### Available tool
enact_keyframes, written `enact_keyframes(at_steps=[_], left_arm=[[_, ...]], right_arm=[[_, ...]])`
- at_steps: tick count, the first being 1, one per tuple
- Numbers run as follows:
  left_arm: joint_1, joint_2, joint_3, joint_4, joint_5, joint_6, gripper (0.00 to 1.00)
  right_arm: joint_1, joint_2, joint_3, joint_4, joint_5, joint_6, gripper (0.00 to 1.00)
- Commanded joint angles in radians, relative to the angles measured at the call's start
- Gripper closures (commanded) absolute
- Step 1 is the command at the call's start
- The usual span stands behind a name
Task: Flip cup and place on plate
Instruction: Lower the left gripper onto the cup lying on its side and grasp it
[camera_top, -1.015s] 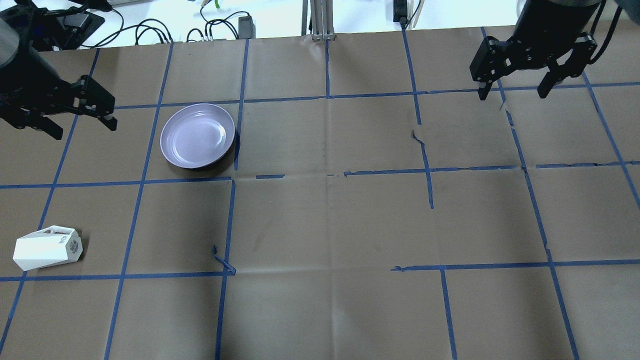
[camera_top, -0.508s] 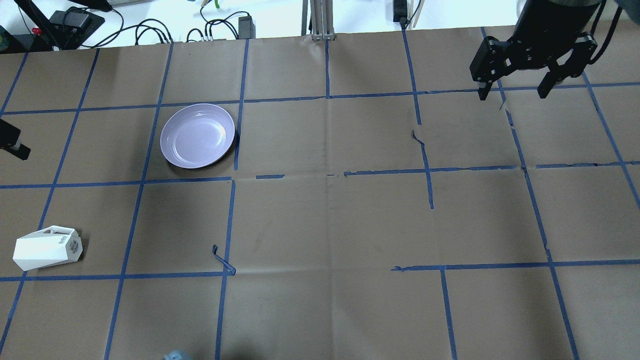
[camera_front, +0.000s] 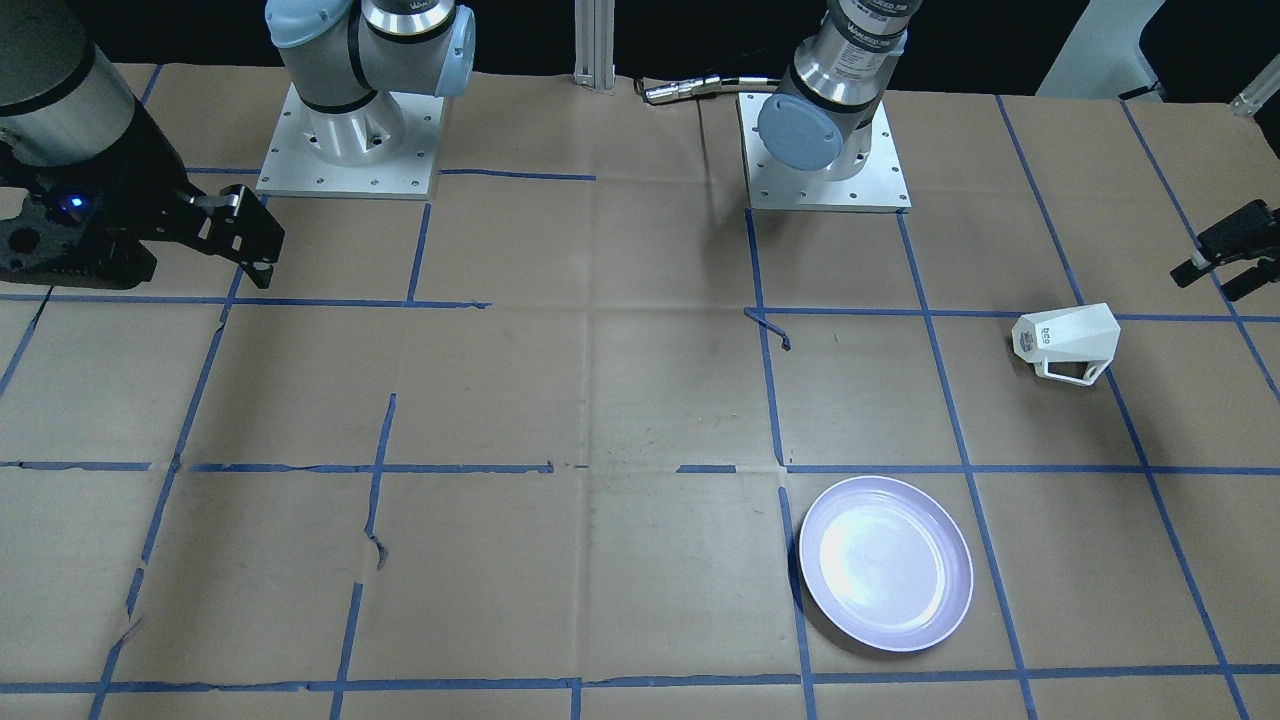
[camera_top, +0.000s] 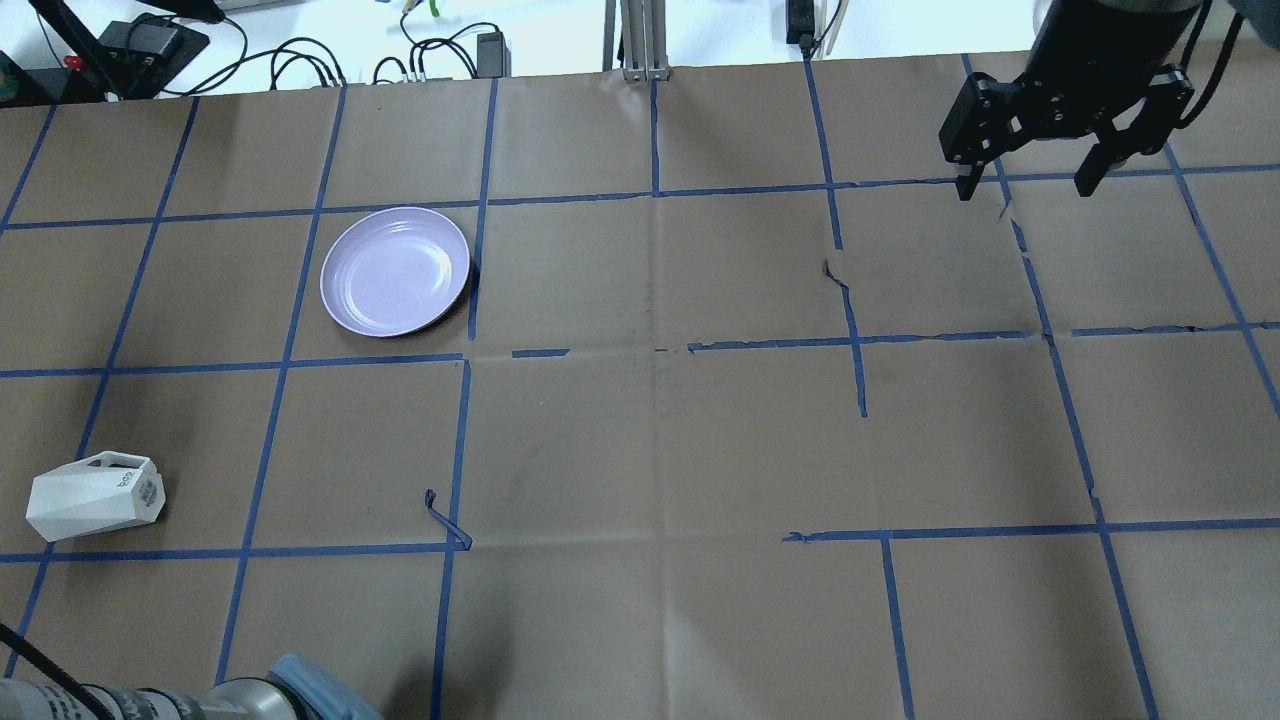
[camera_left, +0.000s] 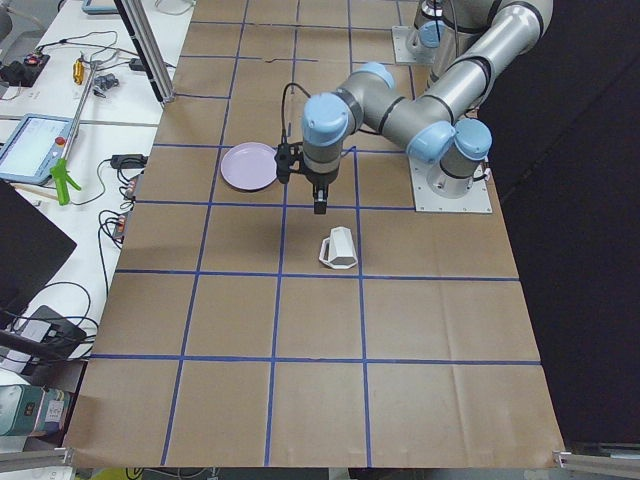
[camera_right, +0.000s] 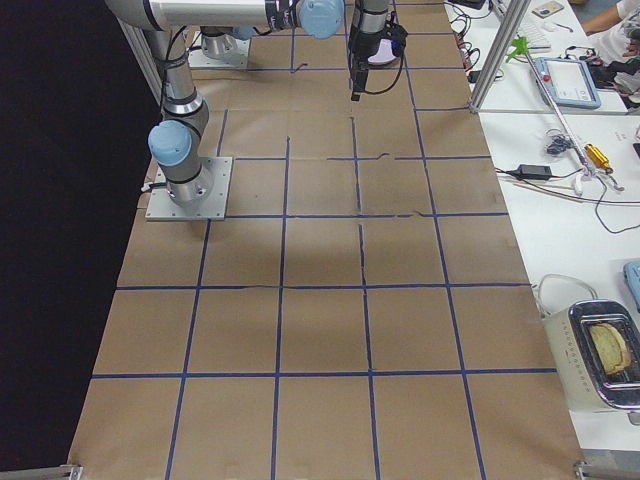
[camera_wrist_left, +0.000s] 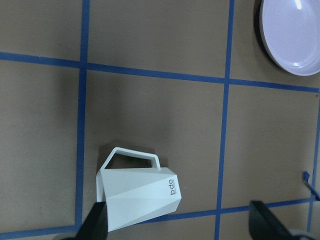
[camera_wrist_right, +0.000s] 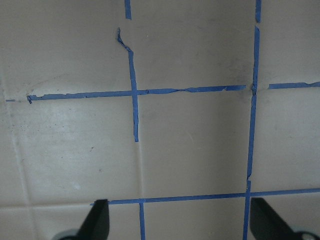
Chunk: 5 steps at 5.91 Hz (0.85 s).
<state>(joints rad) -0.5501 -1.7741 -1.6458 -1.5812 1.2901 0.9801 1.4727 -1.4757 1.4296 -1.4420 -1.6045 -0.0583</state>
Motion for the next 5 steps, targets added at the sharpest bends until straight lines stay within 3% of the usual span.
enact_keyframes(at_steps=[1,2,5], left_arm=[[0.114,-0.176,0.007,-0.008,-0.069,0.121,0.02],[0.161,-0.239,0.001,-0.029,-0.074,0.253,0.02],[0.193,-0.346,0.029,-0.261,-0.091,0.423,0.02]], right_arm=[[0.000,0.000,0.000,0.000,0.000,0.000,0.00],[0.000,0.000,0.000,0.000,0.000,0.000,0.00],[0.000,0.000,0.000,0.000,0.000,0.000,0.00]])
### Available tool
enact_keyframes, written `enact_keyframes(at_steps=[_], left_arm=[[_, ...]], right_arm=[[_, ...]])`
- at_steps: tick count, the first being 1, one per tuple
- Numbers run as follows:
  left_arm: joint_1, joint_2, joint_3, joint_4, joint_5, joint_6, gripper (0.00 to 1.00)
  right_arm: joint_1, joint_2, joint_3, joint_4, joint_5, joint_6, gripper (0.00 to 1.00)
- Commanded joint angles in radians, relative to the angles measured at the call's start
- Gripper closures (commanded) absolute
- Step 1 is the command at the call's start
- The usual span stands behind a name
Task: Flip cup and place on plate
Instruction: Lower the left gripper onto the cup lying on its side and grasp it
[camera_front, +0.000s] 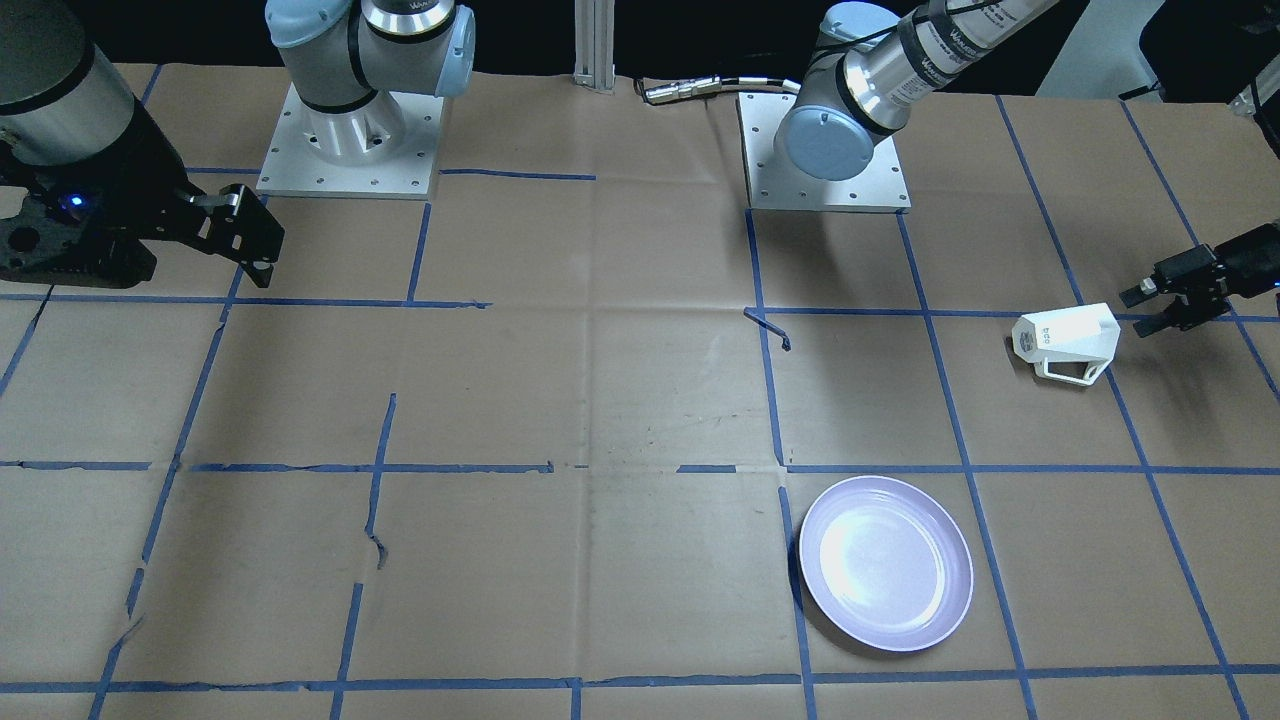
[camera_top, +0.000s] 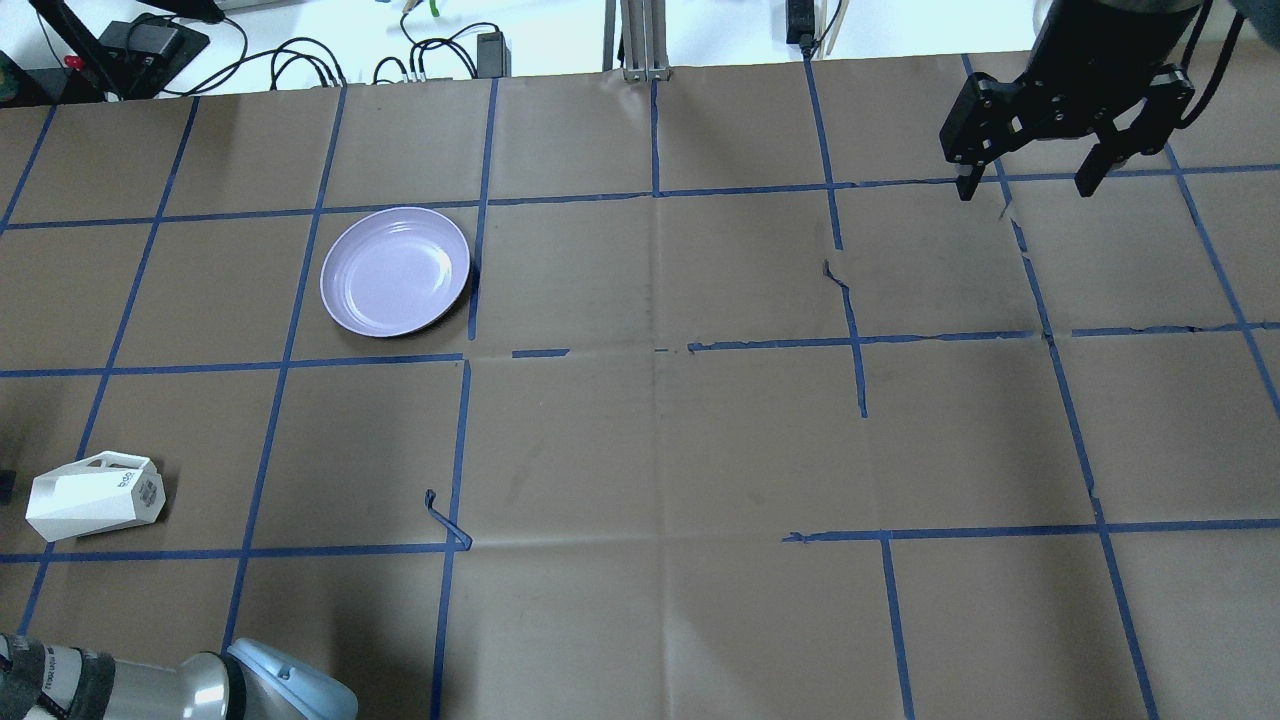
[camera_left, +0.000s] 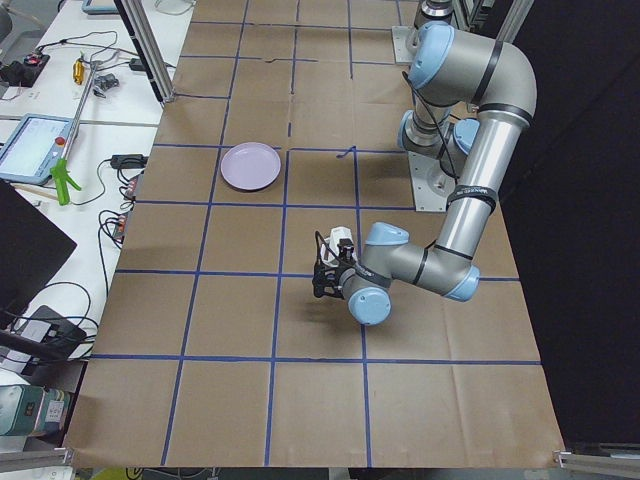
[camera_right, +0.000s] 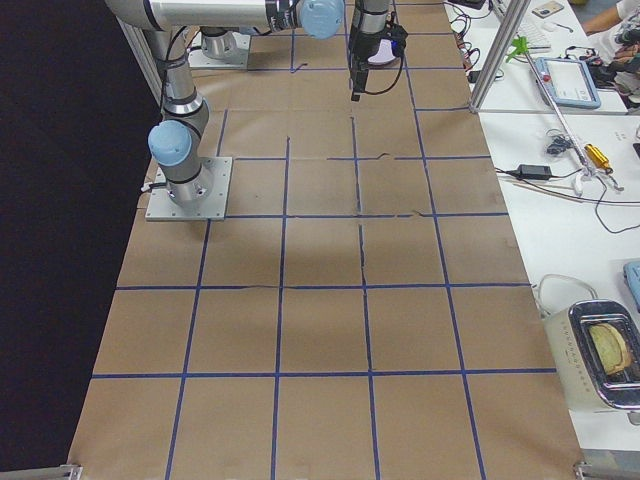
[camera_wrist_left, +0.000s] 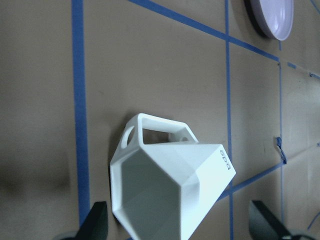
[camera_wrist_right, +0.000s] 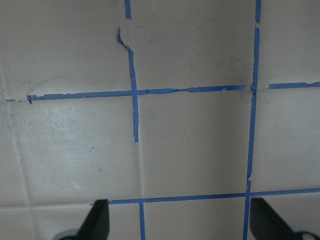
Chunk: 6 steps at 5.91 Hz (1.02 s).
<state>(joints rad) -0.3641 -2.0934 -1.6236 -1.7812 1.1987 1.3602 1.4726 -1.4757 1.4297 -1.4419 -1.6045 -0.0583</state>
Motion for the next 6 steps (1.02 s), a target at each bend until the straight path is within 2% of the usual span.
enact_keyframes(at_steps=[1,2,4,5,6], left_arm=[[0.007,-0.037,0.005,-0.095,-0.001,0.053,0.02],[0.007,-0.040,0.007,-0.124,0.001,0.072,0.02],[-0.003,-0.046,0.007,-0.126,-0.007,0.089,0.13],[-0.003,-0.048,0.007,-0.126,-0.004,0.092,0.55],[-0.004,-0.048,0.007,-0.119,-0.007,0.093,0.87]], right_arm=[[0.000,0.000,0.000,0.000,0.000,0.000,0.00],[0.000,0.000,0.000,0.000,0.000,0.000,0.00],[0.000,0.000,0.000,0.000,0.000,0.000,0.00],[0.000,0.000,0.000,0.000,0.000,0.000,0.00],[0.000,0.000,0.000,0.000,0.000,0.000,0.00]])
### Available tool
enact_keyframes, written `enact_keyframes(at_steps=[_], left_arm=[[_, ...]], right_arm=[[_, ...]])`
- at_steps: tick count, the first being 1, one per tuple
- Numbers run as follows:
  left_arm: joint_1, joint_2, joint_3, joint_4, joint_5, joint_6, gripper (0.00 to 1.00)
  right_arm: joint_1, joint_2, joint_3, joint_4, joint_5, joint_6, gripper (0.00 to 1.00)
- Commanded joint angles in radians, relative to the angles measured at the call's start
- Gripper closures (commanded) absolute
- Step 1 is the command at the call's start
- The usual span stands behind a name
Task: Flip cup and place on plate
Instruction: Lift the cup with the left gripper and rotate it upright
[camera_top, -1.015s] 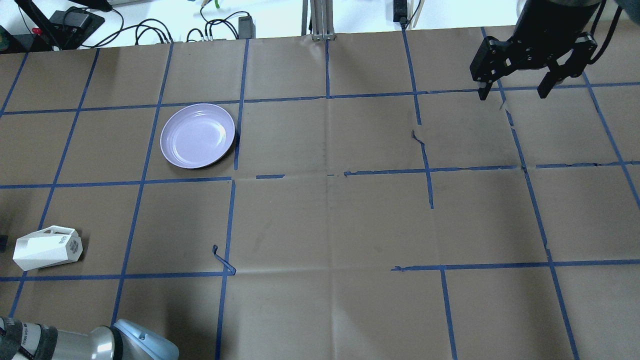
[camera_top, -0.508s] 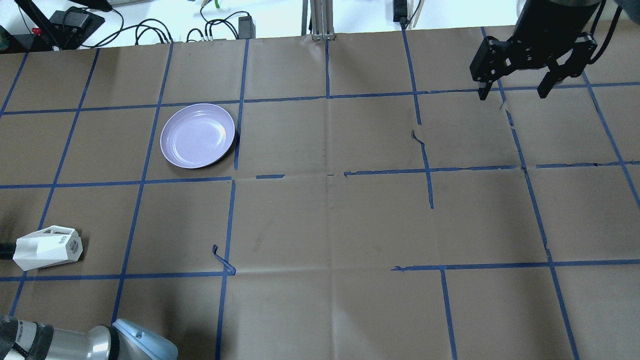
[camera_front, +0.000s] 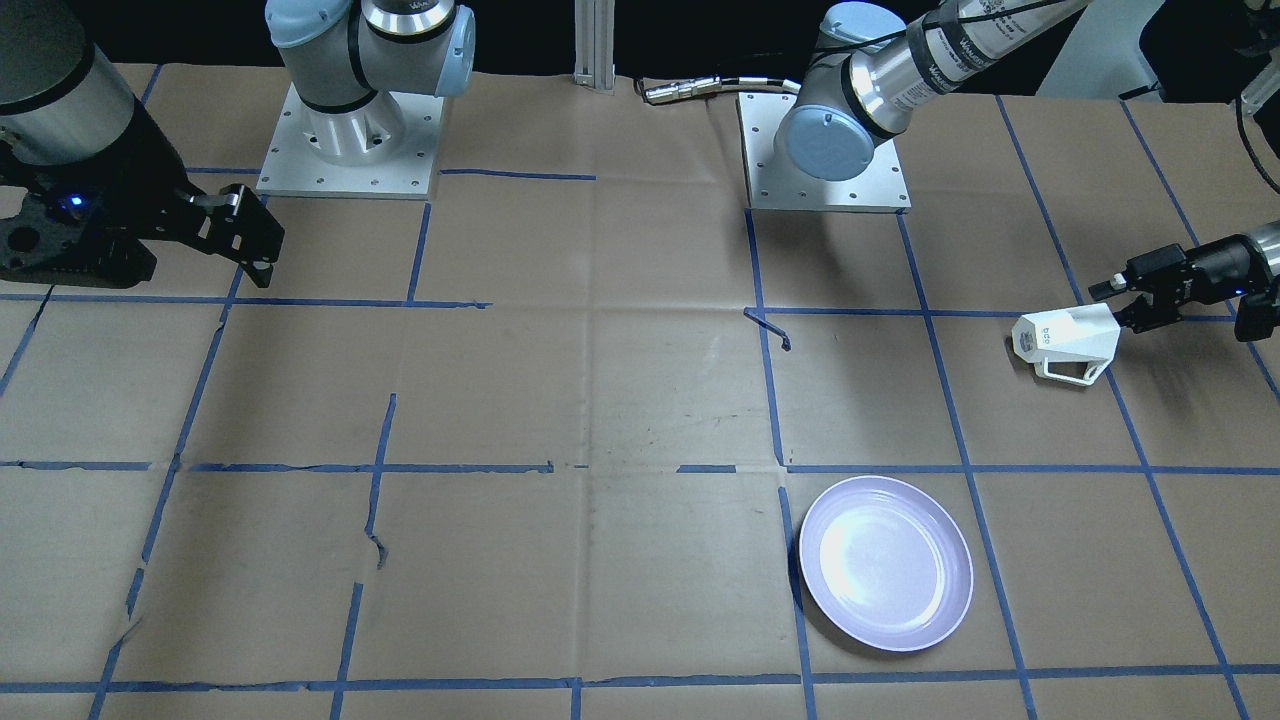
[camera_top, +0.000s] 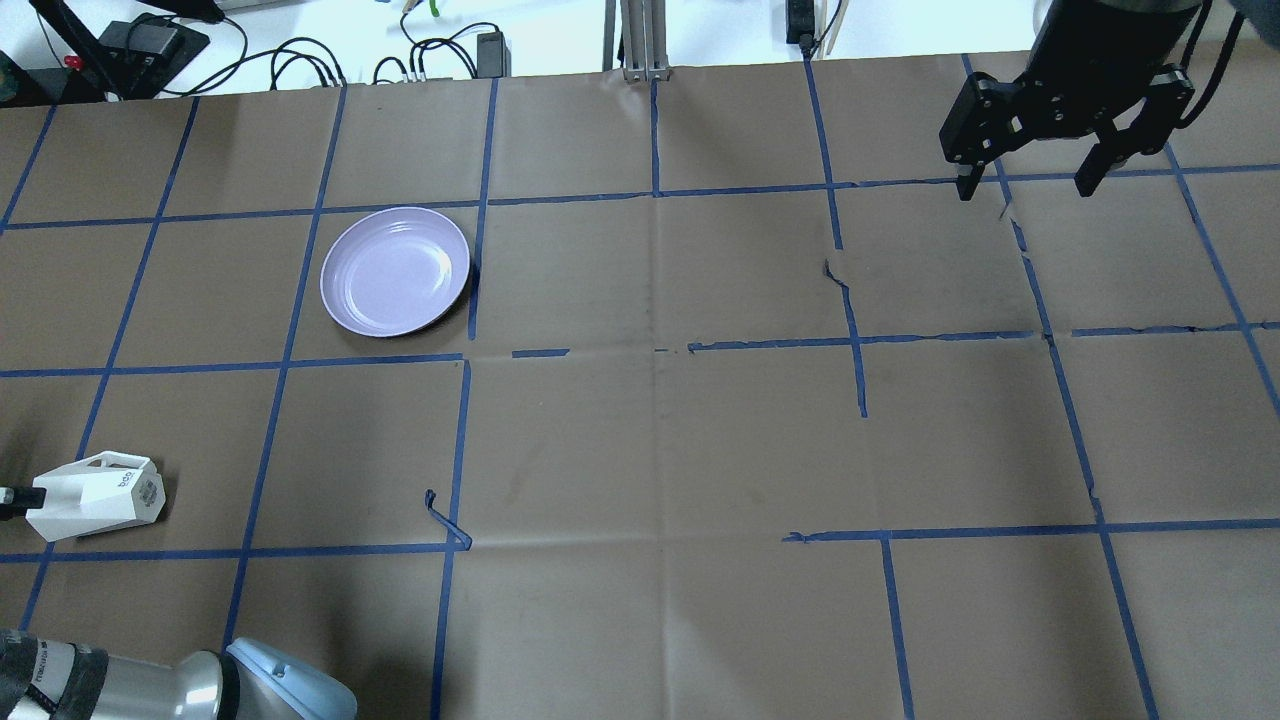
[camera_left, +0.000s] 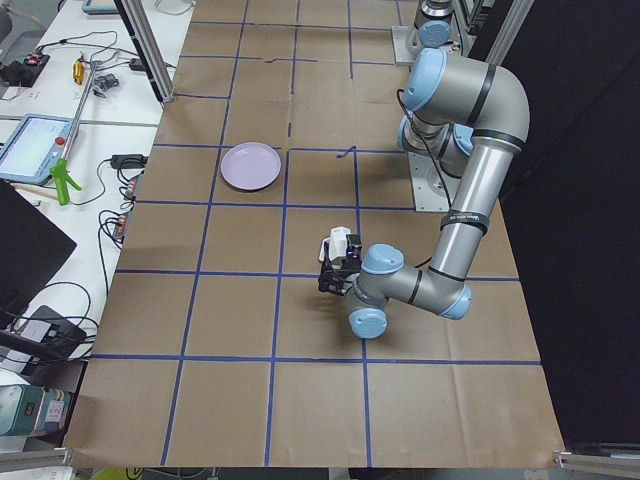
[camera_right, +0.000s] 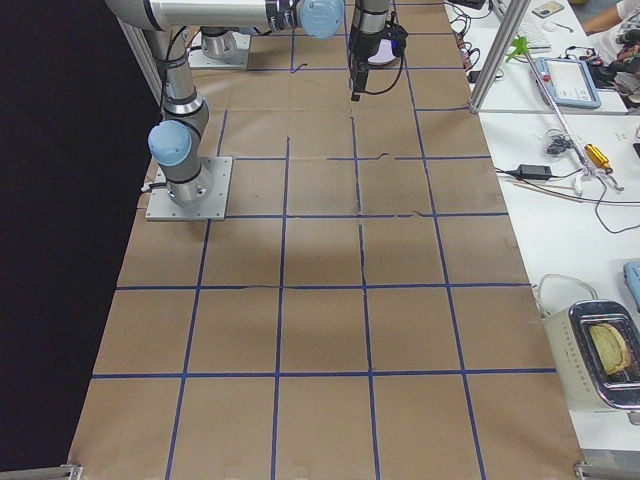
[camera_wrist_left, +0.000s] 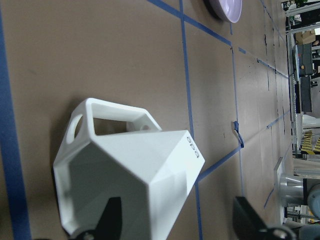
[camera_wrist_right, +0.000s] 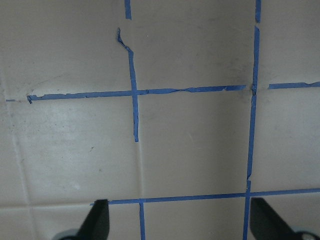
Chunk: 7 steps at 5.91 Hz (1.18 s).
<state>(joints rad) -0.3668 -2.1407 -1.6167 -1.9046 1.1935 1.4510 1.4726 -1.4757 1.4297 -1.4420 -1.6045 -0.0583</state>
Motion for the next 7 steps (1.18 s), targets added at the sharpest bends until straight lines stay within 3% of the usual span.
enact_keyframes(at_steps=[1,4,7], left_arm=[[-0.001,0.002,0.001,0.004,-0.005,0.000,1.00],[-0.041,0.108,0.006,-0.017,-0.101,-0.023,1.00],[-0.254,0.328,0.014,0.007,-0.109,-0.209,1.00]], right_arm=[[0.000,0.000,0.000,0.000,0.000,0.000,0.00],[0.000,0.000,0.000,0.000,0.000,0.000,0.00],[0.000,0.000,0.000,0.000,0.000,0.000,0.00]])
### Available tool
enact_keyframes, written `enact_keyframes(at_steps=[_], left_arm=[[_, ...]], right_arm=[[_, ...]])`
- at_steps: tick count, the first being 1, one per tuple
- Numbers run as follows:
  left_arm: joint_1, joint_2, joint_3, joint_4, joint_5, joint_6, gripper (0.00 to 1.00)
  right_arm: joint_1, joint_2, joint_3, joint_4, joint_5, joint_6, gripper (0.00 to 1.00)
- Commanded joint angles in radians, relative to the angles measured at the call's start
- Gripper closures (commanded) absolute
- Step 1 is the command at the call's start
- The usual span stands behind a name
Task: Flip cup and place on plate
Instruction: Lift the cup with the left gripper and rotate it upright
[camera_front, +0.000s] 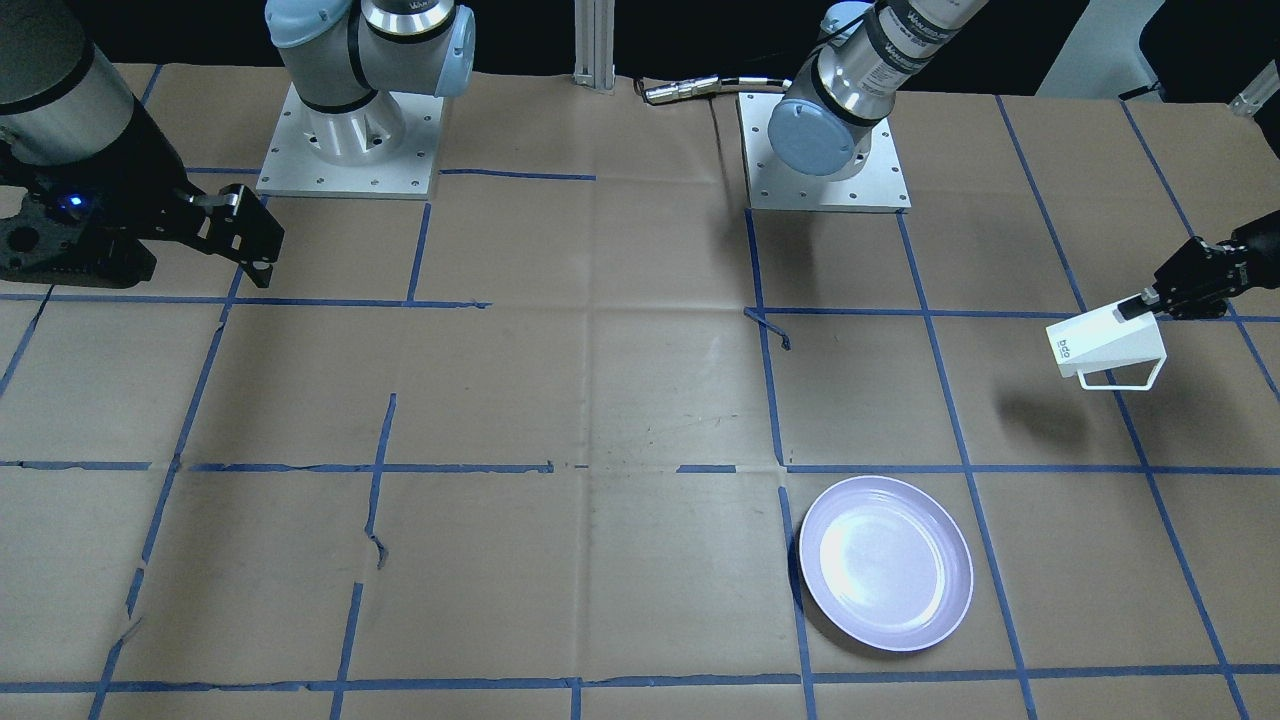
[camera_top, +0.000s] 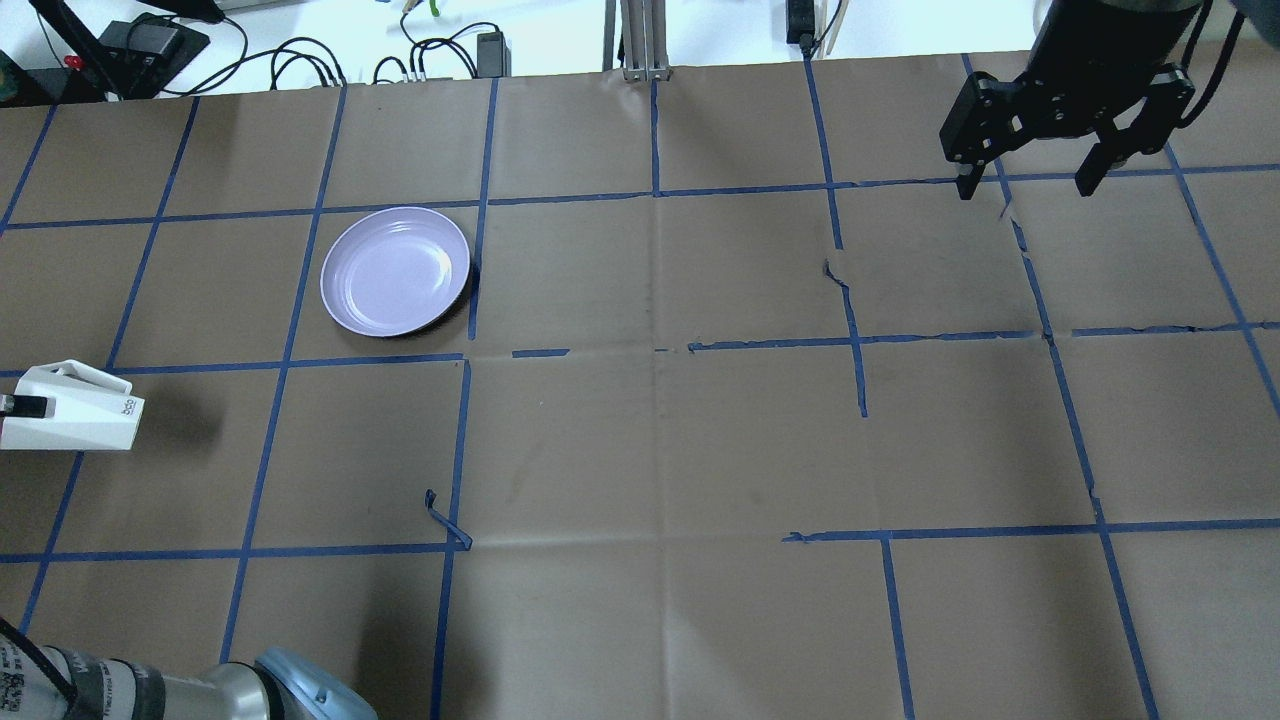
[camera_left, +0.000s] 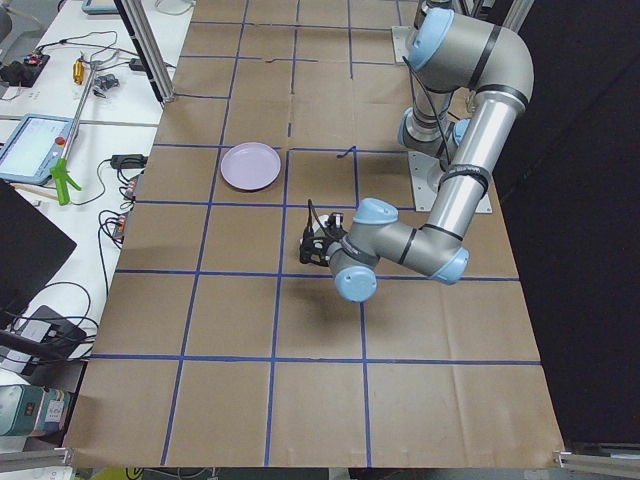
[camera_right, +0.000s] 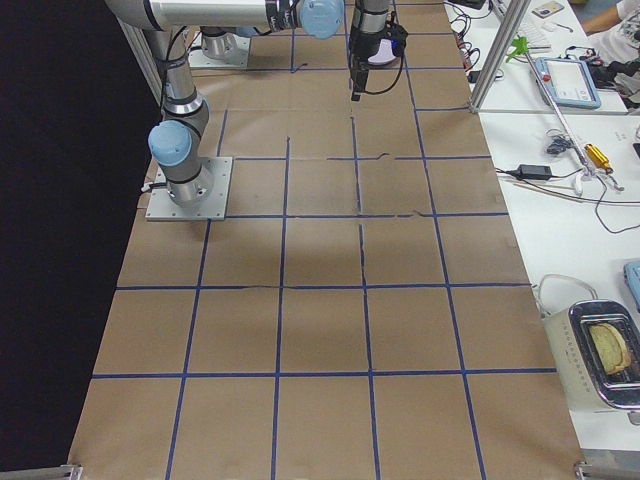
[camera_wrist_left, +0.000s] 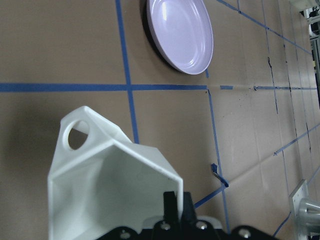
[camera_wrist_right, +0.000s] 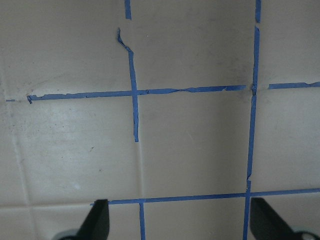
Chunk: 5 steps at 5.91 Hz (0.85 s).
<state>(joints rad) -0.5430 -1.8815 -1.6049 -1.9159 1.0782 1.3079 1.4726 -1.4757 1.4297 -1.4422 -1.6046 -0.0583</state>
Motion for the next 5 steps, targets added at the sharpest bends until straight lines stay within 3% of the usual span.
enact_keyframes(at_steps=[1,3,5], left_arm=[[-0.165,0.096,0.008,0.062,0.006,-0.252,1.00],[-0.398,0.101,0.072,0.193,0.037,-0.550,1.00],[-0.631,0.067,0.091,0.395,0.197,-0.761,1.00]], right_arm=[[0.000,0.000,0.000,0.000,0.000,0.000,0.00],[0.000,0.000,0.000,0.000,0.000,0.000,0.00],[0.000,0.000,0.000,0.000,0.000,0.000,0.00]])
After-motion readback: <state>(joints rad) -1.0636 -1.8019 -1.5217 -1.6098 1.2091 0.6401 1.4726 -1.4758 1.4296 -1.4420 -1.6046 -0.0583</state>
